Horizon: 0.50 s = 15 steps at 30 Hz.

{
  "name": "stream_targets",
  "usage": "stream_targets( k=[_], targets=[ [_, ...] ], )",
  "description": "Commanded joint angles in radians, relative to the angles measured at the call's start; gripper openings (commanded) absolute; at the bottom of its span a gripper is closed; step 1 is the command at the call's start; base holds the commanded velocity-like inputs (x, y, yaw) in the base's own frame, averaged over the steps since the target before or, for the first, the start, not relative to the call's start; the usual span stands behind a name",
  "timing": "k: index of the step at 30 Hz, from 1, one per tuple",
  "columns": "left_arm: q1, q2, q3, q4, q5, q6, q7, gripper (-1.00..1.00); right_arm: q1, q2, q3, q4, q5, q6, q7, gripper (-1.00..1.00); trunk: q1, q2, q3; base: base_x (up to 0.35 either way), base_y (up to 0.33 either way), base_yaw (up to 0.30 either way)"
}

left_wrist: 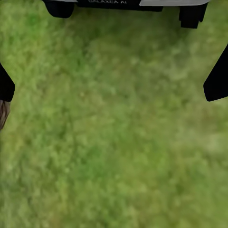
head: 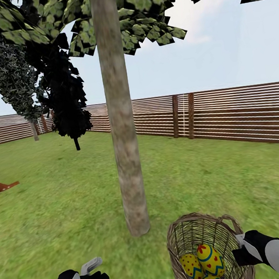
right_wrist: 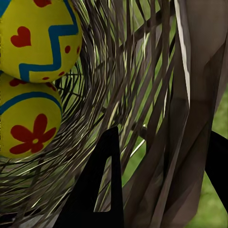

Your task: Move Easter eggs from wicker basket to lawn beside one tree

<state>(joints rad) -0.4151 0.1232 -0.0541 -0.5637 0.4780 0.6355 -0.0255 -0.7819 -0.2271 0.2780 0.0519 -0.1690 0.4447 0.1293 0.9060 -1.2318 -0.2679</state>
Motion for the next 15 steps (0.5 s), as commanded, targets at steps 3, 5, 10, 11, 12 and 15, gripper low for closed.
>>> stream_targets(
  k=[3, 5, 10, 11, 12, 15],
  targets=[
    [-0.001, 0.001, -0.004, 0.0, -0.001, 0.003, -0.002, 1.0, -0.002, 0.0, 0.0, 0.001, -0.012, 0.002, 0.004, -1.0, 0.012, -0.022, -0.011, 0.0, 0.0, 0.0],
    [-0.001, 0.001, -0.004, -0.001, -0.001, 0.003, -0.002, 1.0, -0.002, 0.001, 0.0, 0.001, -0.012, 0.002, 0.004, -1.0, 0.019, -0.036, -0.017, 0.0, 0.0, 0.0],
    [-0.001, 0.0, -0.004, 0.001, -0.001, 0.003, -0.002, 1.0, -0.002, 0.0, 0.0, 0.001, -0.012, 0.002, 0.004, -1.0, 0.039, -0.071, -0.033, 0.0, 0.0, 0.0],
    [-0.001, -0.002, -0.004, 0.001, -0.001, 0.003, -0.002, 1.0, -0.002, 0.001, 0.0, 0.001, -0.012, 0.002, 0.004, -1.0, 0.042, -0.078, -0.036, 0.0, 0.0, 0.0],
    [-0.001, -0.006, -0.004, 0.001, 0.0, 0.003, -0.002, 1.0, -0.001, 0.001, 0.0, 0.001, -0.012, 0.002, 0.004, -1.0, 0.046, -0.085, -0.039, 0.0, 0.0, 0.0],
    [-0.001, -0.012, -0.004, 0.001, -0.001, 0.003, -0.002, 1.0, -0.002, 0.001, 0.0, 0.0, -0.012, 0.002, 0.004, -1.0, 0.058, -0.106, -0.048, 0.0, 0.0, 0.0]
  ],
)
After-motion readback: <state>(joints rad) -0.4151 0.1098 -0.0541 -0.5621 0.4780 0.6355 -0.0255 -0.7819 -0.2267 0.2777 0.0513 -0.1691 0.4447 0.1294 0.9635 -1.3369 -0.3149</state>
